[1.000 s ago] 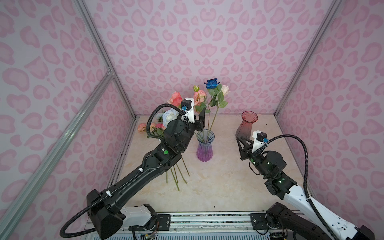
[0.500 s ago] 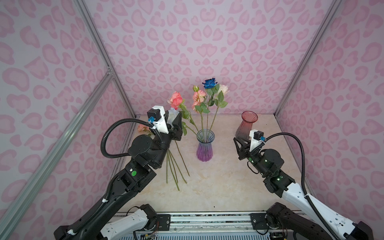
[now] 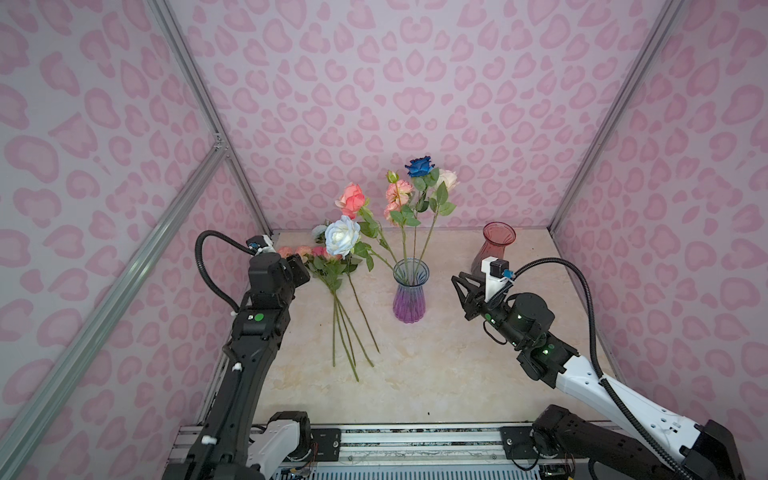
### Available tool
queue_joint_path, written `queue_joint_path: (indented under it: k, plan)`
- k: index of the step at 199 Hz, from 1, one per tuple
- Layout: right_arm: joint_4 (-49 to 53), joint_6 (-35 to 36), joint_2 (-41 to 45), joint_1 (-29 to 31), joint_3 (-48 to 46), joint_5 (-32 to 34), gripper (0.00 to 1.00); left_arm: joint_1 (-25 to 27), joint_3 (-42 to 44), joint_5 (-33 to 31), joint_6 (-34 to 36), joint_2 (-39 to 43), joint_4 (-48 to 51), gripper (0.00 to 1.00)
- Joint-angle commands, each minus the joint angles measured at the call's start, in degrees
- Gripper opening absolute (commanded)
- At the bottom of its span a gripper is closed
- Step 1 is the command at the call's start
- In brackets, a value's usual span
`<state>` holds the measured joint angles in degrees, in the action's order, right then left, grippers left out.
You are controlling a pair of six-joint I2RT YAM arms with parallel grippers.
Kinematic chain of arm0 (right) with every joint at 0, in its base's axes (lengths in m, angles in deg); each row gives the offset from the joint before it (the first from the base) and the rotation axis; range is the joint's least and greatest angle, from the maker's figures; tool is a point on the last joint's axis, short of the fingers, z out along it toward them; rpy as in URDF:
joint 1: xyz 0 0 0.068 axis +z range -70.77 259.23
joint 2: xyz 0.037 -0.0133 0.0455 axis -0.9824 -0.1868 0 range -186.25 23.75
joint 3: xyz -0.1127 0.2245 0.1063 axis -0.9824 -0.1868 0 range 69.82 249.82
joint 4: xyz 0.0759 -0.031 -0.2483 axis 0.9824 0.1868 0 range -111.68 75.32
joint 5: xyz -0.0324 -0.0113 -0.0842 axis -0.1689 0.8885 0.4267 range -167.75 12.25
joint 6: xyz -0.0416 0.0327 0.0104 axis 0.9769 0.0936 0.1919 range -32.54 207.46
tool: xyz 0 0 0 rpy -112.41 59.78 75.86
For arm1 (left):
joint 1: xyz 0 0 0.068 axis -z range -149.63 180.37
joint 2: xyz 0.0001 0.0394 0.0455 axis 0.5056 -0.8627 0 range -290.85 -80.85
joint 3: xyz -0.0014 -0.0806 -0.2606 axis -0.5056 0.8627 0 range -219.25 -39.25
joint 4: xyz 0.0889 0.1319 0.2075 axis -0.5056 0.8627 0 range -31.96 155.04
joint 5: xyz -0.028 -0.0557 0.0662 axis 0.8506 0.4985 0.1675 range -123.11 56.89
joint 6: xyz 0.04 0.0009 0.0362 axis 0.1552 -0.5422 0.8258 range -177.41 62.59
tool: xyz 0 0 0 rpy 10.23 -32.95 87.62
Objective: Arrange the flowers into the vase
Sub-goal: 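Open the left gripper and draw it back toward the rose bunch, then close the left gripper on a red-pink rose stem in the bunch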
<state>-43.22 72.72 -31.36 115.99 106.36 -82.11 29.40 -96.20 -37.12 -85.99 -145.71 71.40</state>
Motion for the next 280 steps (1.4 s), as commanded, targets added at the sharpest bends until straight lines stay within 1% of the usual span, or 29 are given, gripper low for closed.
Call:
queue_joint_path:
  k: [1,31,49,62,88,90,92,106,125,149,171,198,215,235,242,264,280]
  plan:
    - [-0.85,0.39,0.18,0.09,-0.49,0.37,0.28,-1.05,-2.58,10.83,-4.27,-8.91,2.11,0.44]
    - [-1.77,-0.69,-0.21,0.23,-1.92,0.85,0.28,-0.99,-6.18,11.71,-4.82,-22.07,2.01,0.38]
    - [-2.93,-1.25,-0.85,0.18,-2.82,1.17,0.28,-0.38,-9.36,10.39,-5.08,-28.51,1.78,0.37]
    - [-3.37,-1.36,-1.3,0.2,-3.13,0.89,0.28,0.48,-13.38,10.45,-3.9,-33.44,2.74,0.37]
    - [-3.51,-1.47,-1.42,0.18,-3.48,1.12,0.28,3.44,-23.37,7.97,-1.12,-42.96,8.25,0.37]
    - [-3.51,-1.51,-1.32,0.17,-3.49,1.18,0.28,3.68,-23.97,7.77,-1.02,-43.64,8.67,0.34]
    - [-3.44,-1.58,-1.34,0.16,-3.55,1.24,0.28,3.82,-24.48,7.5,-0.86,-44.16,9.02,0.33]
    - [-3.08,-1.77,-0.67,0.1,-3.76,2.09,0.28,4.63,-26.9,5.08,-0.28,-47.2,10.81,0.31]
    - [-2.96,-1.65,0.08,0.14,-4.31,2.6,0.28,4.81,-26.76,2.52,-0.55,-48.58,11.13,0.3]
    - [-3.01,-1.43,0.05,0.01,-4.63,2.68,0.28,5.6,-25.02,-0.03,-0.1,-48.13,11.67,0.29]
    - [-3.66,-1.51,-0.68,0.03,-4.62,2.43,0.29,6.14,-23.65,0.53,0.4,-48.61,11.25,0.29]
    - [-3.49,-1.58,-1.23,-0.01,-4.1,1.81,0.28,6.17,-25.69,0.21,0.89,-51.74,12.24,0.28]
    - [-3.06,-1.44,-0.66,-0.01,-4.02,2.04,0.28,6.19,-26.98,-0.48,1.33,-52.91,12.91,0.25]
    - [-2.75,-1.17,-0.09,-0.05,-4.08,2.59,0.28,6.22,-27.4,-1.13,1.74,-53.26,12.77,0.13]
    - [-2.73,-1.16,-0.08,-0.18,-4.1,2.6,0.28,6.19,-27.51,-1.25,1.77,-53.14,12.94,0.12]
    - [-2.8,-1.16,-0.43,-0.23,-3.93,2.27,0.28,6.58,-26.74,-1.9,2.49,-51.17,13.09,0.04]
    - [-2.79,-1.0,-0.52,-0.27,-3.9,2.23,0.28,7.24,-25.45,-2.72,3.2,-48.37,13.05,0.03]
